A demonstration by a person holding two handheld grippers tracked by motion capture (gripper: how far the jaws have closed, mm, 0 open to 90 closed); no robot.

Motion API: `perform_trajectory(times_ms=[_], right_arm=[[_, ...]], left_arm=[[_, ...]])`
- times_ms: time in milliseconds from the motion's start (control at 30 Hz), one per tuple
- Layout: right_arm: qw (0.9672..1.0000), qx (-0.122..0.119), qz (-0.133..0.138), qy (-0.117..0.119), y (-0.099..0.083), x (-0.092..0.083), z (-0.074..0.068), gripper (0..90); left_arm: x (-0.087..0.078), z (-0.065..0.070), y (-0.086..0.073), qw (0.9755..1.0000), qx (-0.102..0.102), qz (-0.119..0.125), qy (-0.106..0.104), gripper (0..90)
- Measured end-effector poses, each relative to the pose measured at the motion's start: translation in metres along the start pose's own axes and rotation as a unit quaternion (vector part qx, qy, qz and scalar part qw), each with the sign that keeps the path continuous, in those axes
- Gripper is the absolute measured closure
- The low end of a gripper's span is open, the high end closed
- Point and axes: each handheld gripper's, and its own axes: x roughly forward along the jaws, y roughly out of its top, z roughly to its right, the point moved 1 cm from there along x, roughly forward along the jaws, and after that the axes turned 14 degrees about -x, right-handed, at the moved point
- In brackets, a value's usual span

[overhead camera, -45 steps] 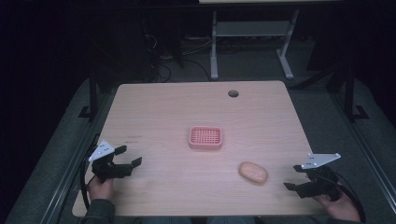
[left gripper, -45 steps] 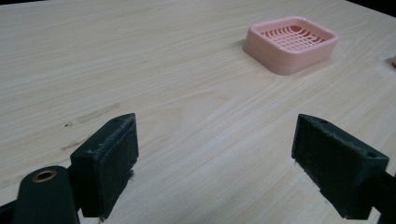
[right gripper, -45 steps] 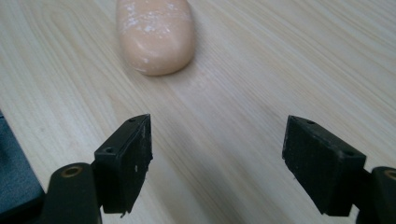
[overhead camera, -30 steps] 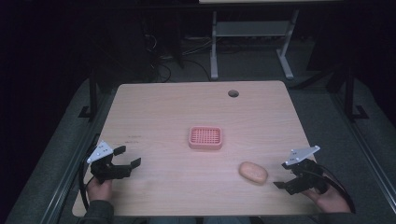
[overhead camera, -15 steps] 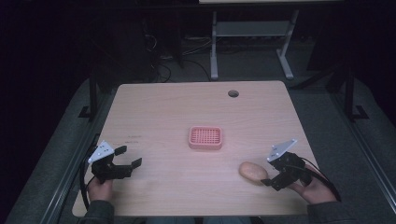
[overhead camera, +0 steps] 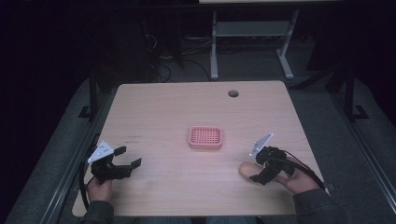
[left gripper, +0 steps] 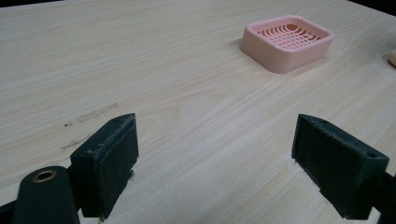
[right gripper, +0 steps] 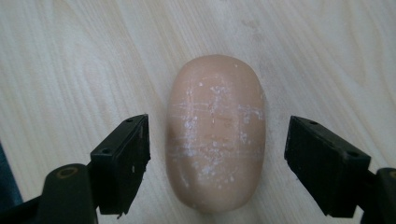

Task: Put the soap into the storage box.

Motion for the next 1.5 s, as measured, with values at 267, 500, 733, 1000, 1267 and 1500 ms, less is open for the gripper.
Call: perform_trajectory(times_ms=[267,500,733,1000,1267,1500], right_arm=[[0.9993,-0.004,-0.035,0.014,0.004,0.015,0.005,21.7],[0.9990,-0.002,-0.038,0.022,0.003,0.019,0.007,23.1],[0.9986,-0.007,-0.044,0.027,0.005,0.022,0.006,25.8],[0.9975,-0.019,-0.059,0.034,0.007,0.026,0.005,31.3],[0.9984,-0.025,-0.043,0.026,0.010,0.018,0.008,31.6],[0.9986,-0.032,-0.034,0.026,0.018,0.010,0.018,31.6]], left_arm=[[0.000,0.000,0.000,1.0000,-0.003,-0.001,0.002,14.3],[0.000,0.000,0.000,1.0000,-0.004,-0.002,0.003,14.3],[-0.001,-0.001,-0.001,1.0000,-0.007,-0.001,0.004,14.3],[-0.001,-0.002,0.000,1.0000,-0.005,-0.001,0.003,14.3],[-0.002,-0.002,-0.001,0.9999,-0.013,-0.001,0.004,14.3],[-0.002,-0.002,-0.001,0.9999,-0.015,0.001,0.003,14.3]])
